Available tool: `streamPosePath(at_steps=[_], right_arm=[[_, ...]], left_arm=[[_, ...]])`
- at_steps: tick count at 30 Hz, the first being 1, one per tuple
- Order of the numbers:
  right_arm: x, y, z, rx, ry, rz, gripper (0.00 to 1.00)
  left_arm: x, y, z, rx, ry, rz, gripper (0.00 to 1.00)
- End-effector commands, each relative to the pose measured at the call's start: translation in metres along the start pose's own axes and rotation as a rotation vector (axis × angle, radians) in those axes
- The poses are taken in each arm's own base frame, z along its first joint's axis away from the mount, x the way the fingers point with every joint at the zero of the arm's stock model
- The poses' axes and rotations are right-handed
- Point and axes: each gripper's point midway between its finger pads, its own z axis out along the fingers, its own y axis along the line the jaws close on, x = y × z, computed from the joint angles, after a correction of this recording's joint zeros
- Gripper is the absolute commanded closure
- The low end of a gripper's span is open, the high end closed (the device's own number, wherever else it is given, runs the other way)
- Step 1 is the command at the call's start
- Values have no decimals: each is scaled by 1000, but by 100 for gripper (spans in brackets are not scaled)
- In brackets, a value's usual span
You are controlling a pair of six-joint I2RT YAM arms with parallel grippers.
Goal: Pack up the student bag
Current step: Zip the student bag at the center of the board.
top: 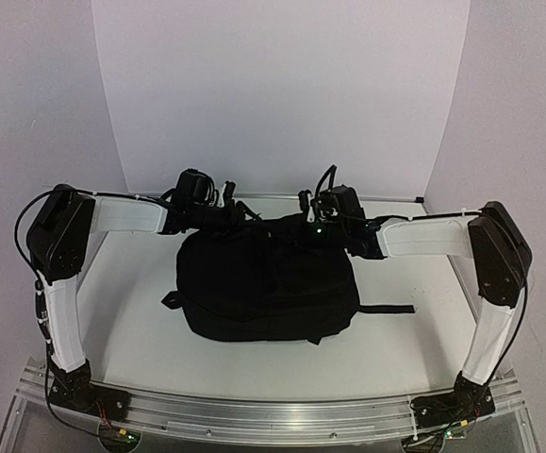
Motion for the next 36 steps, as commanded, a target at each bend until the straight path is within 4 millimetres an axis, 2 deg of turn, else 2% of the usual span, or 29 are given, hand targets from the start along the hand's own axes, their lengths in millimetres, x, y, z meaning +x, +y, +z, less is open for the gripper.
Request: streamPosePath(at_steps=[1, 5, 7, 11, 16, 24, 28, 32, 36], right_arm=[[-3, 37, -21, -72, -28, -21, 100], [6, 41, -21, -72, -15, -17, 100], [12, 43, -21, -74, -6, -17, 100], [23, 47, -23, -74, 8, -18, 100], [37, 48, -37, -62, 22, -16, 100], [75, 52, -54, -44, 79, -9, 100], [94, 47, -62, -27, 105, 5, 100], [105, 50, -73, -30, 117, 16, 100], [123, 53, -84, -35, 144, 37, 100]], left_arm=[[2, 1, 12, -6, 19, 24, 48], [4, 4, 15, -25, 26, 41, 49], [4, 6, 18, -37, 29, 49, 53], [3, 10, 20, -61, 25, 61, 57], [3, 17, 20, -94, 24, 62, 59], [3, 24, 20, -120, 18, 59, 59], [2, 24, 21, -122, 16, 60, 59], [3, 25, 21, -126, 17, 59, 59], [3, 25, 20, -128, 16, 58, 59]])
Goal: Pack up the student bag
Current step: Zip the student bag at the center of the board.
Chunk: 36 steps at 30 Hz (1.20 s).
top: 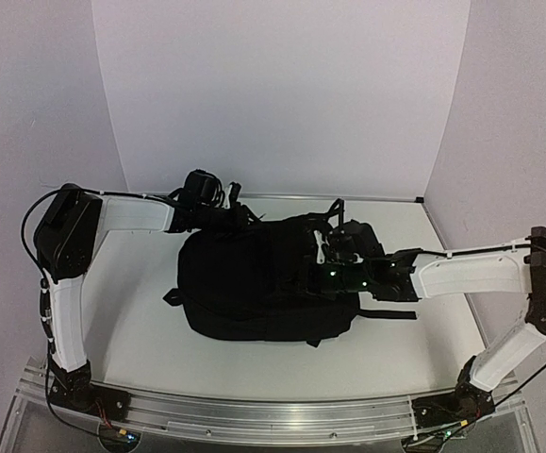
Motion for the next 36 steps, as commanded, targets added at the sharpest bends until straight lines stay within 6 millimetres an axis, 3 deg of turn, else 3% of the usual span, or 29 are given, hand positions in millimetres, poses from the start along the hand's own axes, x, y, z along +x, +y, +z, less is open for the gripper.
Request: streamPosePath(at_steps=[1, 5, 10, 16, 17, 19, 21, 24, 26, 30, 33, 34, 36], right_arm=[[20, 18, -16, -41, 27, 21, 100], [41, 7, -17, -15, 59, 38, 100], [53, -3, -16, 11, 76, 43, 100], [43, 5, -19, 5, 46, 24, 100], [36, 11, -21, 1, 29, 10, 94], [24, 22, -26, -3, -1, -34, 61], [11, 33, -33, -3, -38, -74, 39], [-7, 41, -41, 32, -87, -135, 19], [-20, 44, -45, 60, -127, -174, 6], [-46, 52, -47, 101, -191, -246, 2], [-81, 35, -44, 171, -241, -261, 2], [-100, 16, -45, 210, -263, -245, 2], [-121, -7, -51, 256, -292, -229, 2]], left_arm=[[4, 14, 7, -57, 14, -2, 59], [4, 13, 6, -56, 11, -2, 59], [4, 12, 5, -54, 10, 3, 58], [3, 10, 3, -54, 8, 11, 58], [1, 7, 1, -51, 1, 27, 54], [-6, -3, -8, -39, -30, 79, 43], [-14, -17, -25, -30, -71, 135, 29], [-27, -37, -49, -29, -121, 224, 12], [-30, -40, -63, -79, -126, 261, 5], [-46, -30, -93, -149, -180, 249, 0], [-59, -3, -120, -206, -221, 180, 0], [-64, 10, -131, -234, -237, 150, 0], [-68, 25, -147, -260, -264, 118, 0]])
